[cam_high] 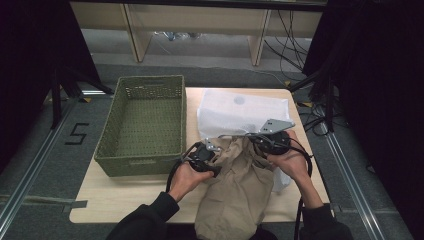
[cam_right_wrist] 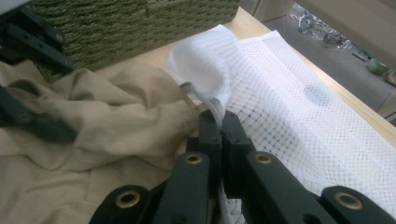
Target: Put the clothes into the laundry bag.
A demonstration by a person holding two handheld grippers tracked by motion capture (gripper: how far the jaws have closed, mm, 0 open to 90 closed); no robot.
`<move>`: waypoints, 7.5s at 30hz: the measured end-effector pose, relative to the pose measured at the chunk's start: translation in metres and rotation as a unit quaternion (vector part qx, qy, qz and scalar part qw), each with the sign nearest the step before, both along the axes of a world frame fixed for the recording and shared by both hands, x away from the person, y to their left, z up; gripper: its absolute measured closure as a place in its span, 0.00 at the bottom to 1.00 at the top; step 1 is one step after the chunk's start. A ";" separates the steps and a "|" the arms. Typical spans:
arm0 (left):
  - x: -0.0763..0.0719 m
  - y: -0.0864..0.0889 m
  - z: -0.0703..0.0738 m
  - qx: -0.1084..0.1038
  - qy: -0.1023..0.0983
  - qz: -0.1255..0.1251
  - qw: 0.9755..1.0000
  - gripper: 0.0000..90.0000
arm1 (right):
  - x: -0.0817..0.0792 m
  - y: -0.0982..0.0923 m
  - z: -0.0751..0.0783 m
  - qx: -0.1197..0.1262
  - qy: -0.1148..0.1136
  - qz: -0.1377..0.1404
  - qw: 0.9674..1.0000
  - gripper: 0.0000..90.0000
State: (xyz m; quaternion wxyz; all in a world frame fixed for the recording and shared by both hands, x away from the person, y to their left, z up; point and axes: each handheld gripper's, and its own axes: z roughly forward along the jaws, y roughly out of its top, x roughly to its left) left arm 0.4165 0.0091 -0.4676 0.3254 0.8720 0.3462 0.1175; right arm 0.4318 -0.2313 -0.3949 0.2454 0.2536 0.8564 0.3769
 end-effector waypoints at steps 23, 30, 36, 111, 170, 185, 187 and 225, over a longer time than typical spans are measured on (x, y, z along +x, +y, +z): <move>0.002 -0.029 0.009 -0.034 -0.047 0.011 0.998 0.37 | -0.004 0.004 0.007 0.012 -0.007 0.015 1.000 1.00; 0.022 -0.017 -0.005 -0.054 -0.009 0.032 0.998 0.17 | -0.005 0.010 0.004 0.004 0.000 0.018 1.000 1.00; 0.026 -0.030 -0.016 -0.098 -0.007 -0.012 0.995 0.69 | -0.005 0.012 0.002 0.001 -0.001 0.021 1.000 1.00; 0.042 -0.031 -0.008 -0.147 -0.025 0.000 0.989 0.81 | -0.046 0.000 -0.016 -0.004 0.036 0.037 0.999 1.00; 0.033 -0.019 -0.021 -0.012 -0.032 0.041 0.999 0.48 | -0.070 -0.020 -0.041 -0.019 0.071 0.041 0.996 1.00; 0.022 -0.029 -0.035 -0.033 -0.016 -0.016 0.999 0.98 | -0.068 -0.008 -0.063 -0.045 0.110 0.048 0.992 1.00; 0.017 -0.028 -0.033 -0.030 -0.011 -0.029 0.999 0.98 | -0.067 -0.001 -0.069 -0.050 0.120 0.053 0.990 1.00; -0.044 0.037 -0.027 0.002 -0.028 -0.059 0.998 0.83 | 0.037 0.022 -0.076 -0.057 0.082 -0.028 0.995 1.00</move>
